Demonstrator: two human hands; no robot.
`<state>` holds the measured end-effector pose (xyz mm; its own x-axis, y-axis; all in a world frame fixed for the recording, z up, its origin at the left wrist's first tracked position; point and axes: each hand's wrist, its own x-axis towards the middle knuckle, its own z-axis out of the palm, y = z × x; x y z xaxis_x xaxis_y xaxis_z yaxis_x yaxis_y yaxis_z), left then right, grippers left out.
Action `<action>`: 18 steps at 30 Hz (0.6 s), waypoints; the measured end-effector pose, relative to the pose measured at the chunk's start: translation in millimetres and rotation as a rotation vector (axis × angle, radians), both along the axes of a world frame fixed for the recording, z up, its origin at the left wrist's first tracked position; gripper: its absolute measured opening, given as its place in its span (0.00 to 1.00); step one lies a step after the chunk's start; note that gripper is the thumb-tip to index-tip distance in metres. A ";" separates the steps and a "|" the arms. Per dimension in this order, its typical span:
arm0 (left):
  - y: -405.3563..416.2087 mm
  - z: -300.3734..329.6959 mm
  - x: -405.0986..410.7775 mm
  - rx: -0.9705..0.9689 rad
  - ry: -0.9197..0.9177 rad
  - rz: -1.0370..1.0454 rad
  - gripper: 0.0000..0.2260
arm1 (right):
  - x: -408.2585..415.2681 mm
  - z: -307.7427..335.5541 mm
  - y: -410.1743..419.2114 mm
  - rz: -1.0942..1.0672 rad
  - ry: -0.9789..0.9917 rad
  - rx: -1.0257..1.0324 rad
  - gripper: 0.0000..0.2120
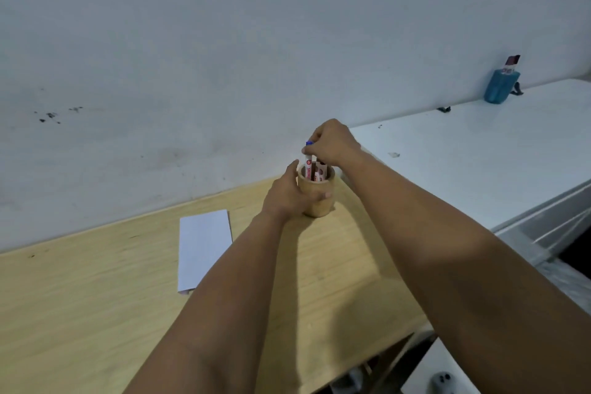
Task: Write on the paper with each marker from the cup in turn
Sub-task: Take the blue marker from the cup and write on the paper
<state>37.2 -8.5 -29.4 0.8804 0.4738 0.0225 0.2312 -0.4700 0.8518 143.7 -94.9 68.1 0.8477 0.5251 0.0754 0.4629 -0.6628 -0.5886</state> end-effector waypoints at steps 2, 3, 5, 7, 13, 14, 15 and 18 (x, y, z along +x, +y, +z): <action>5.8 9.6 -13.0 0.033 0.025 -0.021 0.51 | -4.0 19.6 -2.8 -0.010 -0.026 0.096 0.11; 11.6 14.3 -21.4 0.070 0.027 -0.026 0.46 | -6.4 31.6 -4.4 -0.008 -0.041 0.170 0.12; 26.9 24.1 -45.2 0.179 0.011 0.007 0.34 | -11.6 57.9 -6.0 -0.006 -0.068 0.336 0.08; 44.0 29.9 -74.4 0.333 0.003 0.088 0.25 | -17.6 81.2 -5.6 -0.002 -0.085 0.504 0.05; 98.3 3.9 -170.1 0.603 0.177 0.219 0.20 | -57.8 99.5 15.2 0.222 0.058 0.741 0.06; 103.4 -4.5 -184.0 0.595 0.216 0.203 0.20 | -69.1 93.8 20.8 0.260 0.144 0.739 0.05; 106.9 -13.5 -195.7 0.589 0.257 0.177 0.19 | -80.3 85.4 27.3 0.288 0.231 0.726 0.05; 108.9 -39.2 -220.3 0.613 0.365 0.081 0.20 | -110.4 50.0 49.5 0.316 0.406 0.676 0.09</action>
<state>-183.2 100.4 -68.6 0.8450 0.5344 0.0166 0.5053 -0.8083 0.3022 33.3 -45.4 118.1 0.6982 0.6930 0.1795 0.2340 0.0160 -0.9721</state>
